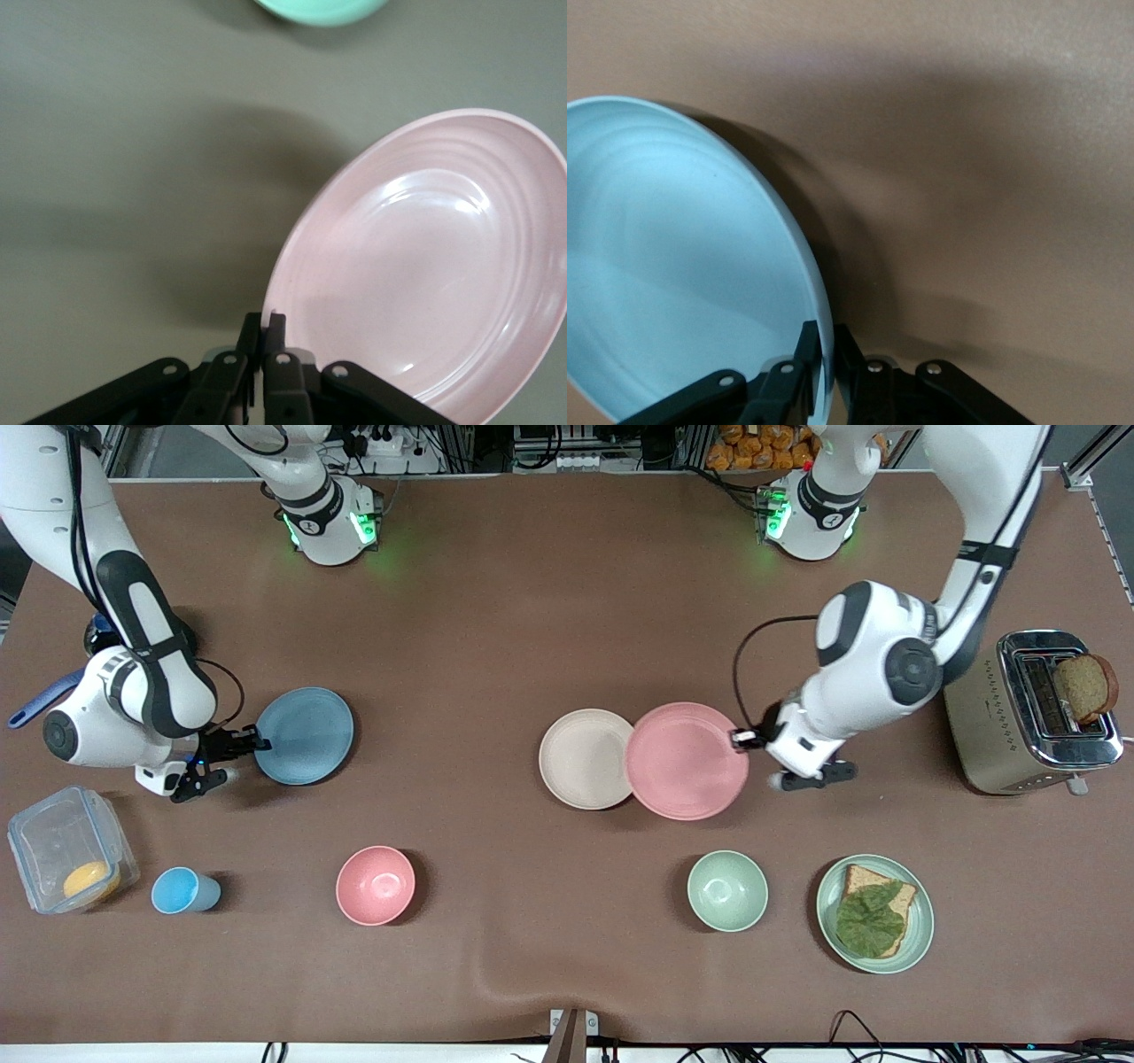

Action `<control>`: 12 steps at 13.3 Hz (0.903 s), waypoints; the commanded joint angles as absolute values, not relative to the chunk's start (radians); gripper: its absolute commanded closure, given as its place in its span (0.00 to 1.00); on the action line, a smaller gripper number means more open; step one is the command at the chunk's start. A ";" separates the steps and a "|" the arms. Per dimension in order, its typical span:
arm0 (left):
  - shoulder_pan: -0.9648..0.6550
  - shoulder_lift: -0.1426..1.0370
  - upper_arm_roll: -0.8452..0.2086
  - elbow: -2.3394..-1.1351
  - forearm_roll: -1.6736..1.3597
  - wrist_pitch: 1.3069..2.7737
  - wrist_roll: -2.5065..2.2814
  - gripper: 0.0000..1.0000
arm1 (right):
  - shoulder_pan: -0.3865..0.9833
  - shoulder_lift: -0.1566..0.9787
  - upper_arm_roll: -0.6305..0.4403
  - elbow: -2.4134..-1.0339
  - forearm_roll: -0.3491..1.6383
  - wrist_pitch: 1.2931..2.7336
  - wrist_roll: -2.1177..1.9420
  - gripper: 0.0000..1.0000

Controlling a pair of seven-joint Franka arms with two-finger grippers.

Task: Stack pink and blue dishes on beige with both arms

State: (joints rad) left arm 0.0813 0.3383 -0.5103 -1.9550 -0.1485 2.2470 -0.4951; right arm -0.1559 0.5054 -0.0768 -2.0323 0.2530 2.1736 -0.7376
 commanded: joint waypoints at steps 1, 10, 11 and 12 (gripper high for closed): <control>0.003 0.438 -0.511 -1.914 -0.163 2.317 -0.543 1.00 | -0.141 0.528 -0.081 -1.959 0.278 2.090 -0.749 1.00; -0.089 0.604 -0.508 -1.911 -0.156 2.496 -0.546 1.00 | -0.048 0.528 -0.083 -1.723 0.278 1.780 -0.502 1.00; -0.100 0.607 -0.506 -1.910 -0.156 2.500 -0.546 1.00 | -0.025 0.528 -0.083 -1.698 0.279 1.746 -0.465 1.00; -0.103 0.609 -0.506 -1.910 -0.156 2.500 -0.546 1.00 | -0.012 0.528 -0.083 -1.687 0.279 1.735 -0.442 1.00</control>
State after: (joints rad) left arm -0.0853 0.5950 -0.5109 -1.9301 -0.1485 2.4886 -0.5463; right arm -0.0418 0.5090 -0.0743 -1.7414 0.2597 1.7815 -0.4989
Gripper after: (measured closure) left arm 0.952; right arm 0.991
